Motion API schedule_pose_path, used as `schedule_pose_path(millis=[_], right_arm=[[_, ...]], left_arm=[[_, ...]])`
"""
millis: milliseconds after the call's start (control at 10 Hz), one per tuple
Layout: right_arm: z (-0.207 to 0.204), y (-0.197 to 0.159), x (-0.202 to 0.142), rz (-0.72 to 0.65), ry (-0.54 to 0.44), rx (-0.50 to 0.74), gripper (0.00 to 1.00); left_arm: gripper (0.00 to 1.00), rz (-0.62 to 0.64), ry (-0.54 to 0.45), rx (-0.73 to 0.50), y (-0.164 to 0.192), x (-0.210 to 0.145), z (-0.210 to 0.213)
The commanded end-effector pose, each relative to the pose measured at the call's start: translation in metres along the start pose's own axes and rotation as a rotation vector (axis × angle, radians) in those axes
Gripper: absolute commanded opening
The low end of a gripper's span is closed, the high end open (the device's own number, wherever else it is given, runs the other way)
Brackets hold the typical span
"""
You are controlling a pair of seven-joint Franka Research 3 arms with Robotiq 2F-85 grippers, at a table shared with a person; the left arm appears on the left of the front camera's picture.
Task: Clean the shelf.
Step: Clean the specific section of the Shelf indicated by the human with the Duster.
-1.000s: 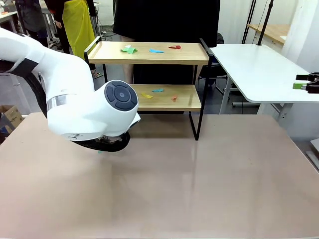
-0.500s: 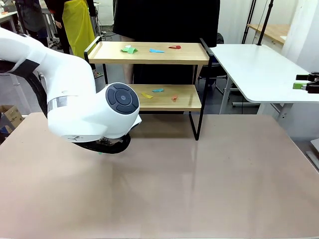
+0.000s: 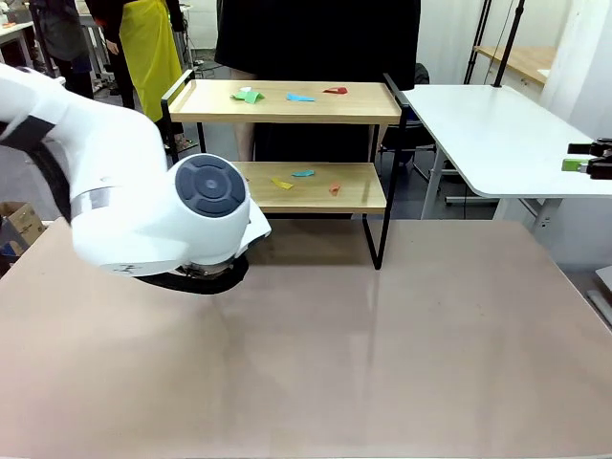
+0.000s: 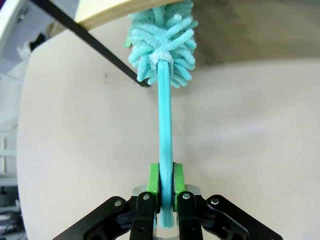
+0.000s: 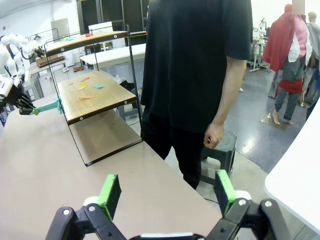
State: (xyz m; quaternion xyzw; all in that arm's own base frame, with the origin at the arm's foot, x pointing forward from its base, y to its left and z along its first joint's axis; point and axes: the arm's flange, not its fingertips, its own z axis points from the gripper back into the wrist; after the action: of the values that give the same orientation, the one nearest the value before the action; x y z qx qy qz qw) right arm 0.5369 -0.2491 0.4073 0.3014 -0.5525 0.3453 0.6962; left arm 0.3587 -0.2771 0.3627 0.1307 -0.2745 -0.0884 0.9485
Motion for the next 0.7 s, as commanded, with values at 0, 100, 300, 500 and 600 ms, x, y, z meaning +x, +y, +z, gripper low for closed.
schedule_pose_path(millis=[0,100,300,500,600], right_arm=[[-0.001,0.001,0.002,0.004,0.0,0.002,1.0],[-0.001,0.001,0.002,0.004,0.0,0.002,1.0],[-0.001,0.001,0.002,0.004,0.0,0.002,1.0],[-0.001,0.001,0.002,0.004,0.0,0.002,1.0],[-0.001,0.001,0.002,0.004,0.0,0.002,1.0]], left_arm=[[0.14,-0.118,0.02,-0.113,0.034,-0.01,0.005],[0.14,-0.183,0.033,-0.159,0.046,-0.012,0.007],[0.14,-0.311,0.041,-0.323,0.073,-0.014,0.015],[0.14,-0.43,0.004,-0.487,0.099,-0.012,0.027],[0.14,-0.486,0.007,-0.547,0.107,-0.011,0.026]])
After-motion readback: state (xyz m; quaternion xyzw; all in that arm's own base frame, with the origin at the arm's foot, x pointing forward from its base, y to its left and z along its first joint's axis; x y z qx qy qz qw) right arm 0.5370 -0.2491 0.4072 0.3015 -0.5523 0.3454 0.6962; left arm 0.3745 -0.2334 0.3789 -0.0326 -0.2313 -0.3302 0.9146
